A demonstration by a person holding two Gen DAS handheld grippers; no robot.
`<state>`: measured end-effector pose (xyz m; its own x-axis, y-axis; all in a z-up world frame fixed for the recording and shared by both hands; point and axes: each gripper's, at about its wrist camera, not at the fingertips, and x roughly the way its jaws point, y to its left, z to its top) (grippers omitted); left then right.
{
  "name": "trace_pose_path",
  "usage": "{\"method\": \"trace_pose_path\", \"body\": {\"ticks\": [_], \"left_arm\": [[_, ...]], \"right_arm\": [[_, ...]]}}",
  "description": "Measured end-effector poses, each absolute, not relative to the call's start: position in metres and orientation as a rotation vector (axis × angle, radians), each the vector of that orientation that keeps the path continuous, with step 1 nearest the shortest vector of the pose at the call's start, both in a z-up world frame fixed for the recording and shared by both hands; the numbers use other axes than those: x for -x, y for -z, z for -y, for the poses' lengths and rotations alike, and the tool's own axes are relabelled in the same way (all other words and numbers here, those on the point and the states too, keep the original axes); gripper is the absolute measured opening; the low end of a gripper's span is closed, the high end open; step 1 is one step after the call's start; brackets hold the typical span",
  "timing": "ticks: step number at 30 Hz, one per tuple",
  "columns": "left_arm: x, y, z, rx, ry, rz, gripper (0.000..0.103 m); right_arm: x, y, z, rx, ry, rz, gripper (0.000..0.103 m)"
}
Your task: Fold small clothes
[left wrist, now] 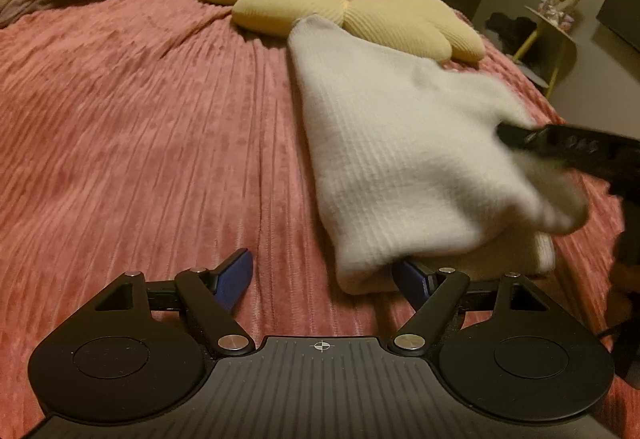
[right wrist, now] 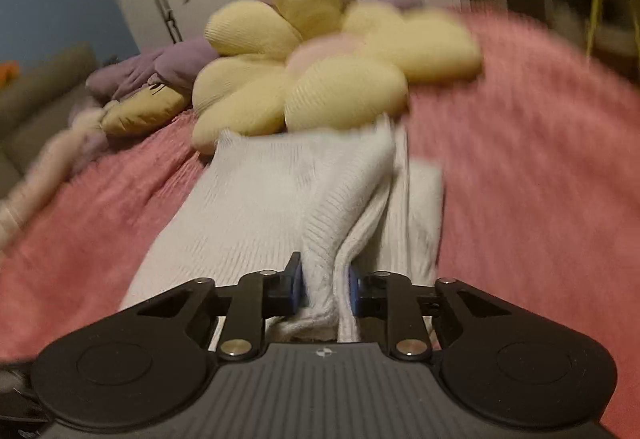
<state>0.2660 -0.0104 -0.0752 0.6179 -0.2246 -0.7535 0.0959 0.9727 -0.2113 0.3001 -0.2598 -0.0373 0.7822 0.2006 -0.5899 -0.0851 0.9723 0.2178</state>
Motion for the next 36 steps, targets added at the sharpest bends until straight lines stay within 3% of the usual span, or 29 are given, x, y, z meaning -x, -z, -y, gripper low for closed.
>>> {"method": "trace_pose_path", "body": {"ticks": [3,7,9,10,11,18,20,21,25,26,28,32,36], "left_arm": [[-0.266,0.076,0.01,0.161,0.186,-0.886,0.083],[-0.265,0.076,0.01,0.148,0.192,-0.896,0.083],[-0.262,0.072,0.005,0.159,0.205,-0.9,0.083],[-0.26,0.07,0.0,0.174,0.207,-0.899,0.083],[-0.258,0.068,-0.005,0.194,0.206,-0.898,0.083],[-0.263,0.044,-0.02,0.261,0.156,-0.851,0.083],[-0.266,0.04,-0.021,0.265,0.154,-0.862,0.084],[-0.266,0.038,-0.022,0.263,0.161,-0.868,0.085],[-0.27,0.04,-0.02,0.225,0.171,-0.889,0.086],[-0.272,0.041,-0.018,0.217,0.175,-0.904,0.086],[-0.275,0.045,-0.015,0.221,0.184,-0.925,0.086],[-0.279,0.045,-0.005,0.219,0.201,-0.934,0.086],[-0.288,0.042,0.011,0.194,0.187,-0.912,0.086]], "right_arm": [[-0.291,0.032,0.257,-0.097,-0.085,-0.603,0.019],[-0.296,0.057,0.263,-0.041,-0.029,-0.666,0.023],[-0.295,0.059,0.27,-0.054,-0.01,-0.661,0.048],[-0.295,0.056,0.276,-0.075,0.011,-0.678,0.066],[-0.291,0.05,0.281,-0.116,0.01,-0.675,0.067],[-0.258,0.017,0.252,-0.178,-0.196,-0.529,0.043],[-0.259,0.023,0.231,-0.129,-0.298,-0.563,0.016],[-0.257,0.028,0.221,-0.098,-0.331,-0.574,0.012],[-0.255,0.064,0.207,0.023,-0.295,-0.695,0.009],[-0.256,0.076,0.212,0.016,-0.282,-0.728,0.003],[-0.251,0.087,0.228,-0.033,-0.308,-0.704,0.003],[-0.251,0.064,0.238,-0.119,-0.317,-0.734,0.004],[-0.244,0.038,0.253,-0.156,-0.273,-0.631,0.008]]}}
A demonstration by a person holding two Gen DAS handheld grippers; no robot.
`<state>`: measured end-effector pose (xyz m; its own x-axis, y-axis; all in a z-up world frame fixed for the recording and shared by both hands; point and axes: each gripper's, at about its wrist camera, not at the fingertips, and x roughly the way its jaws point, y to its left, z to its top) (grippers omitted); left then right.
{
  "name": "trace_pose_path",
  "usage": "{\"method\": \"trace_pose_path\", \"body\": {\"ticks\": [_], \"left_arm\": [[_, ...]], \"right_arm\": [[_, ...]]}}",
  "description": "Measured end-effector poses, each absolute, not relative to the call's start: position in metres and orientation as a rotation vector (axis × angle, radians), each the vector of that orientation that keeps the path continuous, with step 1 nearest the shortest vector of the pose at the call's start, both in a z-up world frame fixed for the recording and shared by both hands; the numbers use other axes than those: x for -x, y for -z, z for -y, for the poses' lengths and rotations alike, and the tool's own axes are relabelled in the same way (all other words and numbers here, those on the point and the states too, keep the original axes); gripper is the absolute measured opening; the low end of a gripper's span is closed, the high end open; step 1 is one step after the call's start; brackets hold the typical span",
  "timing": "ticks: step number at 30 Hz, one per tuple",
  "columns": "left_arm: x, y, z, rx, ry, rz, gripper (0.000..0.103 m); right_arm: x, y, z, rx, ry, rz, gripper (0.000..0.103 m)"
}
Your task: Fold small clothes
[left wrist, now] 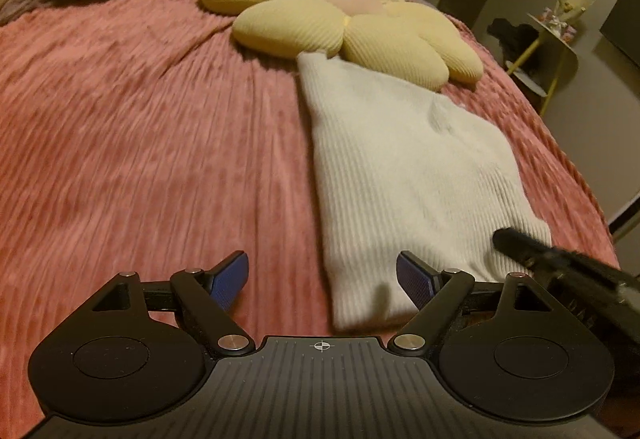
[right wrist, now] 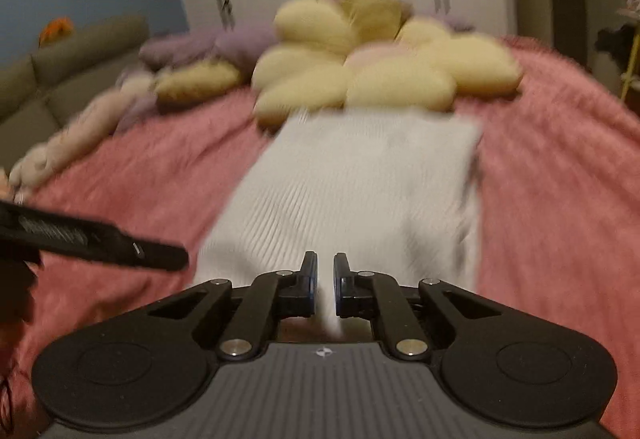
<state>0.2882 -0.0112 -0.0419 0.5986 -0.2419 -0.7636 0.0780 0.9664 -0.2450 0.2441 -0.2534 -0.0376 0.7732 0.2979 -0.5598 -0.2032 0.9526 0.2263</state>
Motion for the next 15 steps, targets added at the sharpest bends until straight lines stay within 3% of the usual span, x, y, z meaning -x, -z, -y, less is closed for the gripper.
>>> {"method": "trace_pose_path", "body": {"ticks": [15], "left_arm": [[-0.334,0.066,0.064,-0.001,0.183,-0.894,0.091]], "right_arm": [[-0.294,0.063,0.243,0.052,-0.129,-0.638,0.006]]}}
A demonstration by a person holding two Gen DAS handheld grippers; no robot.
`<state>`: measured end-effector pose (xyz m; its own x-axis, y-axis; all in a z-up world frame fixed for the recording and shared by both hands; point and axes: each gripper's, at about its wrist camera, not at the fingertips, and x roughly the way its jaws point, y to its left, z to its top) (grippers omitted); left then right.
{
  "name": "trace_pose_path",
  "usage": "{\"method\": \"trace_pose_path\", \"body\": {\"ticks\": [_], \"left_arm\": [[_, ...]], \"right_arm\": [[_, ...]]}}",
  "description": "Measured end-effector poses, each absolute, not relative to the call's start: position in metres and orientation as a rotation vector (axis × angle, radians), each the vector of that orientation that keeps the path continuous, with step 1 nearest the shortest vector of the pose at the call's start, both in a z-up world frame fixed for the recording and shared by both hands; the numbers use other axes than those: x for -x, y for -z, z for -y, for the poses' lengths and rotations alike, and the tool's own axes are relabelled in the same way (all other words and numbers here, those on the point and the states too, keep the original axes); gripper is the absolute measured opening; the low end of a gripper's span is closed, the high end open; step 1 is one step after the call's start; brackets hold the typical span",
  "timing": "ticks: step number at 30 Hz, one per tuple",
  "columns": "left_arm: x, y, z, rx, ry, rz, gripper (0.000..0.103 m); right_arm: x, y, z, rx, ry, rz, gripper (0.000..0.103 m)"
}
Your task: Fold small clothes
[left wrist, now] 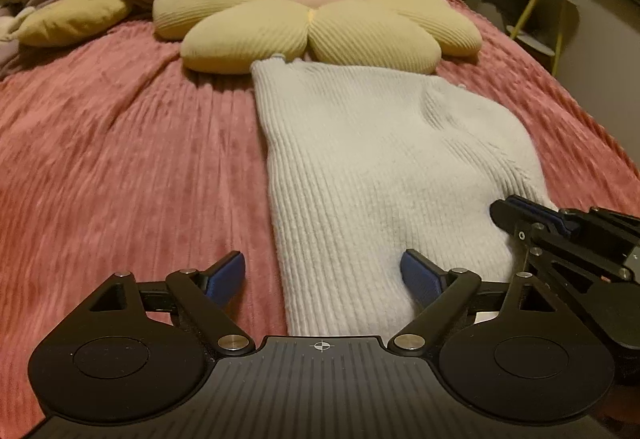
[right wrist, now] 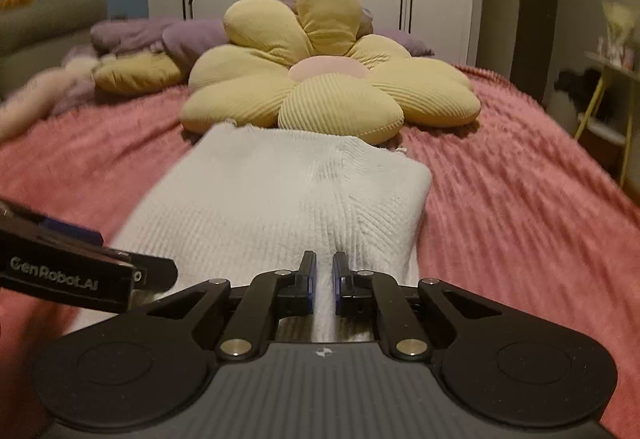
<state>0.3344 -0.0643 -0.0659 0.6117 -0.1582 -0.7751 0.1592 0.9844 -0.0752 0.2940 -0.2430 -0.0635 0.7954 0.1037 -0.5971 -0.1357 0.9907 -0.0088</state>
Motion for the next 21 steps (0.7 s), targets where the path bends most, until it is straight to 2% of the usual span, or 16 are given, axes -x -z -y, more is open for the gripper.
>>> {"method": "trace_pose_path", "body": {"ticks": [2,4,6,13,21], "left_arm": [[-0.337,0.071,0.062,0.022,0.189,-0.904,0.092],[-0.341,0.078,0.057,0.047,0.19,-0.925,0.099],[-0.346,0.086,0.049,0.099,0.197,-0.952,0.102],[-0.336,0.065,0.029,0.125,0.266,-0.942,0.101],[-0.351,0.072,-0.019,0.499,0.302,-0.989,0.101]], "right_arm": [[-0.293,0.066,0.244,0.059,-0.126,-0.636,0.005],[-0.293,0.072,0.248,0.061,-0.131,-0.623,0.005],[-0.293,0.074,0.25,0.056,-0.137,-0.615,0.005],[-0.283,0.05,0.274,-0.106,-0.144,-0.668,0.005],[-0.279,0.044,0.316,-0.339,-0.129,-0.703,0.01]]}}
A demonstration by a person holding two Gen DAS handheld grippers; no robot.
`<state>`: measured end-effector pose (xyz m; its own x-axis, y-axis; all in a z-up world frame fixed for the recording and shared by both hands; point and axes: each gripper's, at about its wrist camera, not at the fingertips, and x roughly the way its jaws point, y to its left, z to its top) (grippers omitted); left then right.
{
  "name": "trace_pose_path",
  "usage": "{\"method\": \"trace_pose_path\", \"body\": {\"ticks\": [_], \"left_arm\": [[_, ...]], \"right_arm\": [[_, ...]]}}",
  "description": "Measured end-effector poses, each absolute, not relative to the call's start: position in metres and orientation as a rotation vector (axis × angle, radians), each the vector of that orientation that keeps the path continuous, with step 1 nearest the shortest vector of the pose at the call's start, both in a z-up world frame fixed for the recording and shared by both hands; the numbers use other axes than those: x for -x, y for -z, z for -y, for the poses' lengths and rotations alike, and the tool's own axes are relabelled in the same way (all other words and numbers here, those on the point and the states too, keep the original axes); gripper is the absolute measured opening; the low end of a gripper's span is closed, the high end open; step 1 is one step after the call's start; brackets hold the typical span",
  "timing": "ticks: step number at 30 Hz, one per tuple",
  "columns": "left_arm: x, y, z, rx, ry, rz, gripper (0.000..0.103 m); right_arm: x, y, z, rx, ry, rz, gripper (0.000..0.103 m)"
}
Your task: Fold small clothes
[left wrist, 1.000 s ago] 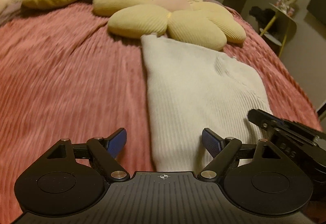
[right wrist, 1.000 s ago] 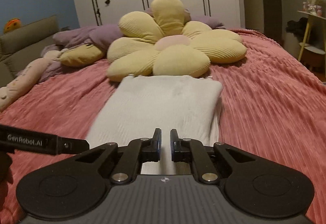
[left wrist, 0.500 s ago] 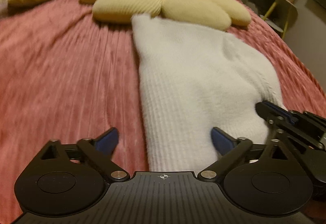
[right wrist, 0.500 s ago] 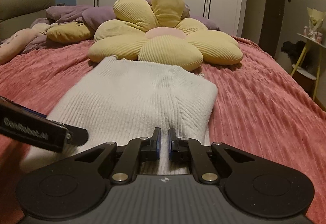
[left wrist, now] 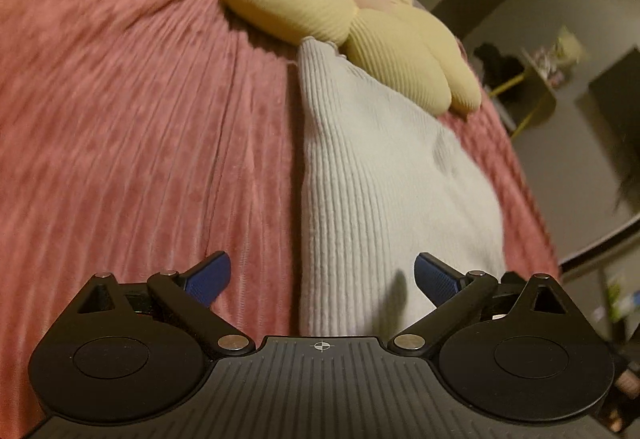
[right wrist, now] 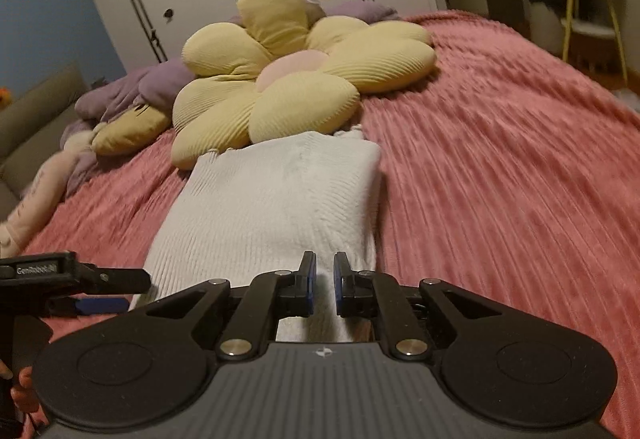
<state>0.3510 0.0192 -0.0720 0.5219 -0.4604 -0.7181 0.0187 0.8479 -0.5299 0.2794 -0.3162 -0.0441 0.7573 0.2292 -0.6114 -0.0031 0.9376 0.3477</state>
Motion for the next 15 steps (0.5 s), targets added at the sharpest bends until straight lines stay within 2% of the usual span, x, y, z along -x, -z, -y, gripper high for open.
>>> {"method": "trace_pose_path", "body": {"ticks": [1,2,3,5,7,8,9,10,11,15], "left_arm": [[-0.352,0.073,-0.02,0.517,0.312,-0.991,0.101],[-0.354,0.074,-0.02,0.531,0.321,-0.992,0.101],[-0.356,0.075,-0.02,0.538,0.326,-0.999,0.101],[-0.36,0.078,-0.015,0.54,0.343,-1.008,0.101],[-0.365,0.081,-0.011,0.525,0.348,-1.017,0.1],[-0.367,0.081,-0.01,0.526,0.351,-1.018,0.1],[-0.369,0.081,-0.009,0.533,0.361,-1.016,0.097],[-0.369,0.082,-0.01,0.543,0.372,-1.017,0.091],[-0.371,0.082,-0.01,0.554,0.389,-1.021,0.087],[-0.378,0.087,-0.009,0.553,0.398,-1.036,0.078]], "right_arm": [[-0.279,0.042,0.317,-0.32,-0.102,-0.697,0.03],[-0.278,0.041,0.319,-0.309,-0.079,-0.691,0.069],[-0.278,0.042,0.322,-0.322,-0.089,-0.675,0.078],[-0.282,0.046,0.328,-0.376,-0.134,-0.692,0.071],[-0.29,0.052,0.332,-0.442,-0.168,-0.724,0.071],[-0.295,0.056,0.333,-0.46,-0.188,-0.742,0.067],[-0.301,0.061,0.334,-0.471,-0.199,-0.765,0.066],[-0.306,0.066,0.336,-0.487,-0.201,-0.786,0.063],[-0.31,0.07,0.339,-0.511,-0.207,-0.797,0.057],[-0.318,0.084,0.35,-0.645,-0.243,-0.816,0.052]]}}
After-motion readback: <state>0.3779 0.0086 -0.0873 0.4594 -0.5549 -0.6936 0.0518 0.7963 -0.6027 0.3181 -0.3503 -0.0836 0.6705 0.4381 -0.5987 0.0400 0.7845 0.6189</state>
